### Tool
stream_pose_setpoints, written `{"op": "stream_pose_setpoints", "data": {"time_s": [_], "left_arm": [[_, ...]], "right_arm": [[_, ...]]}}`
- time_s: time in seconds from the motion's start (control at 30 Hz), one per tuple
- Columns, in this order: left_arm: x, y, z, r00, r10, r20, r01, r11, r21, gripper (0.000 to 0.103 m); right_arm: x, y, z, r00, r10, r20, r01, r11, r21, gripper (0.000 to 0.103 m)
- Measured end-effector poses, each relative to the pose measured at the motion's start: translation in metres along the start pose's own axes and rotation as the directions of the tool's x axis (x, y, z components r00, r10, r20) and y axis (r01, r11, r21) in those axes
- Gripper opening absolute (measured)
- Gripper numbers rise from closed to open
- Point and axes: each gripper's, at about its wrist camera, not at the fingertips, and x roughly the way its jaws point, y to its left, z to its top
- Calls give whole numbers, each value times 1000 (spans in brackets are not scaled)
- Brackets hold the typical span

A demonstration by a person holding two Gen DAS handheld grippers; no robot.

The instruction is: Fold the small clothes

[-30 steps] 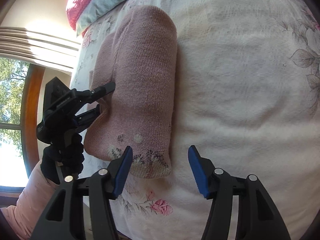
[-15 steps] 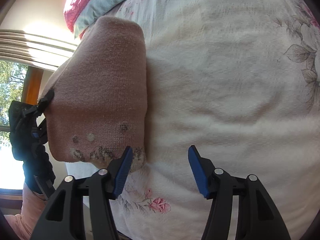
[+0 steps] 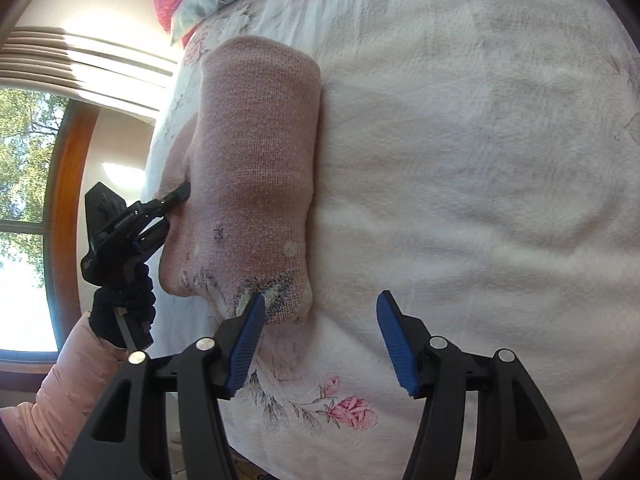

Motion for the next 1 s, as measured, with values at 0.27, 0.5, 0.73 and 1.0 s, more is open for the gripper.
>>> {"op": "stream_pose_setpoints", "data": {"time_s": [0.27,0.5,0.73,1.0], "left_arm": [[-27,-12,-10,998,14,-54,-13,1000,11,39],[-68,-24,-68,997,-15,-77,18,999,42,50],[-27,-14,-87,983,85,-165,-82,996,24,25],[-61,2,-67,997,14,-79,-16,1000,-22,6]], "right_arm": [[25,29,-3,998,43,-44,-45,998,-44,62],[41,25,-2,995,75,-73,-76,997,-12,64],[46,22,-1,994,64,-90,-65,998,-9,64],[41,22,-1,991,116,-63,-116,993,1,65]]}}
